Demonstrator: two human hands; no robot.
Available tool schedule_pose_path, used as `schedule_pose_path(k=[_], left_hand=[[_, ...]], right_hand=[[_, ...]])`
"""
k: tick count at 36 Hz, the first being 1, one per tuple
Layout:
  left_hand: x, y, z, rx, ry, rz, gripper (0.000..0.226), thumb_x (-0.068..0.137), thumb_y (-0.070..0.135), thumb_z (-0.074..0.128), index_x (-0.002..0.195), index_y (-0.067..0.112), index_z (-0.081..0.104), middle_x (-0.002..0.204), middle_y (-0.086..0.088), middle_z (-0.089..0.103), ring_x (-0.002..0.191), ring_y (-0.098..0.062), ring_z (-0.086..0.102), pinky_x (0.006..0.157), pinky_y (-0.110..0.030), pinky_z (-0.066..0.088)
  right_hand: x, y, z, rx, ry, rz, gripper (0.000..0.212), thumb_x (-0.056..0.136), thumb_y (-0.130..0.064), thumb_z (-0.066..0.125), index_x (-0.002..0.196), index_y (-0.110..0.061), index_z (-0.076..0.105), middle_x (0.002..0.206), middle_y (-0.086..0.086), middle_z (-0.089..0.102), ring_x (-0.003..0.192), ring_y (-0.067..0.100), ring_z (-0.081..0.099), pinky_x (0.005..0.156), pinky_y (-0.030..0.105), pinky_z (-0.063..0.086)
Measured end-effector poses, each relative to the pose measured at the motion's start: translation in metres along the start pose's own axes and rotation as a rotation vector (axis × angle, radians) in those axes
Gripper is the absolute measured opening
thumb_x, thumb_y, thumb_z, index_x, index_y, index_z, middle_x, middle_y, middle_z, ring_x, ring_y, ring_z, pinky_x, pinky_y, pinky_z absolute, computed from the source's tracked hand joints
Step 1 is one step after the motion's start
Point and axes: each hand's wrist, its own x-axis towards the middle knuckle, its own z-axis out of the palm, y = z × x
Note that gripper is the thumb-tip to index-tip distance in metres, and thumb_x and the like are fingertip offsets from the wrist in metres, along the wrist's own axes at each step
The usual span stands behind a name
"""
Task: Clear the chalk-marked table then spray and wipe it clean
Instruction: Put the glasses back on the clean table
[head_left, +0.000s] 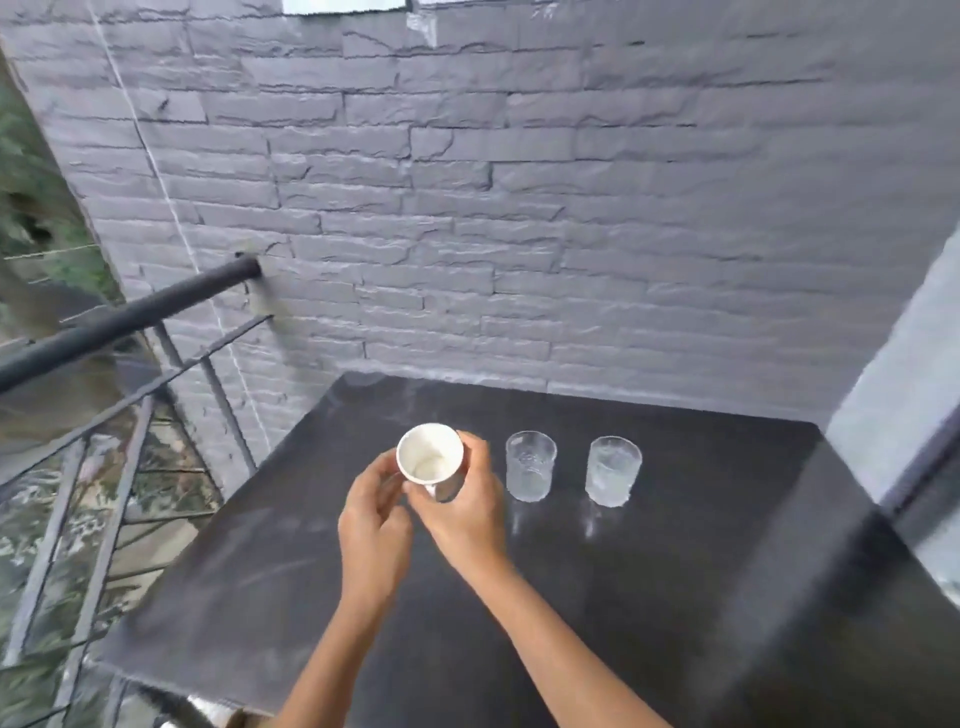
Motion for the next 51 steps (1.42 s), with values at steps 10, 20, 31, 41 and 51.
schedule_pose_path(k=[10, 20, 31, 41, 51], left_hand=[[-0.011, -0.028, 0.139, -0.014, -0.423, -0.070, 0.064, 0.076, -0.018, 0.039, 0.121, 0.022, 0.060, 0.114, 0.005, 0.068, 0.104, -0.002, 0.064, 0.082, -0.008, 0.048], [-0.008, -0.074, 0.196, 0.151, -0.568, -0.253, 0.069, 0.073, -0.017, 0.038, 0.120, 0.031, 0.056, 0.102, 0.009, 0.070, 0.084, 0.005, 0.063, 0.067, -0.005, 0.045], [0.008, -0.099, 0.210, 0.224, -0.578, -0.355, 0.065, 0.073, -0.017, 0.038, 0.112, 0.031, 0.055, 0.096, 0.008, 0.069, 0.082, 0.014, 0.061, 0.063, -0.004, 0.044], [0.007, -0.112, 0.212, 0.237, -0.568, -0.416, 0.065, 0.073, -0.017, 0.038, 0.115, 0.030, 0.058, 0.105, 0.008, 0.069, 0.089, 0.011, 0.063, 0.064, -0.004, 0.046], [0.009, -0.120, 0.203, 0.328, -0.640, -0.365, 0.077, 0.071, -0.014, 0.037, 0.141, 0.019, 0.040, 0.133, 0.000, 0.056, 0.124, -0.015, 0.052, 0.102, -0.026, 0.043]], right_hand=[[0.025, 0.096, -0.116, -0.158, 0.243, 0.198, 0.058, 0.061, -0.025, 0.081, 0.112, -0.024, 0.053, 0.108, -0.011, 0.059, 0.101, 0.006, 0.057, 0.087, 0.028, 0.049], [0.040, 0.181, -0.129, -0.166, 0.208, 0.458, 0.050, 0.059, -0.020, 0.079, 0.101, -0.024, 0.052, 0.100, -0.008, 0.059, 0.090, 0.005, 0.059, 0.075, 0.026, 0.052], [0.051, 0.220, -0.114, -0.230, 0.149, 0.589, 0.052, 0.056, -0.024, 0.080, 0.097, -0.025, 0.048, 0.097, -0.010, 0.057, 0.087, 0.008, 0.059, 0.071, 0.025, 0.051], [0.048, 0.223, -0.109, -0.263, 0.128, 0.589, 0.053, 0.058, -0.033, 0.079, 0.097, -0.022, 0.046, 0.098, -0.008, 0.052, 0.085, 0.010, 0.058, 0.067, 0.032, 0.052], [0.046, 0.214, -0.117, -0.351, 0.049, 0.538, 0.079, 0.066, -0.041, 0.078, 0.130, -0.017, 0.038, 0.127, -0.005, 0.045, 0.115, 0.014, 0.051, 0.084, 0.026, 0.046]])
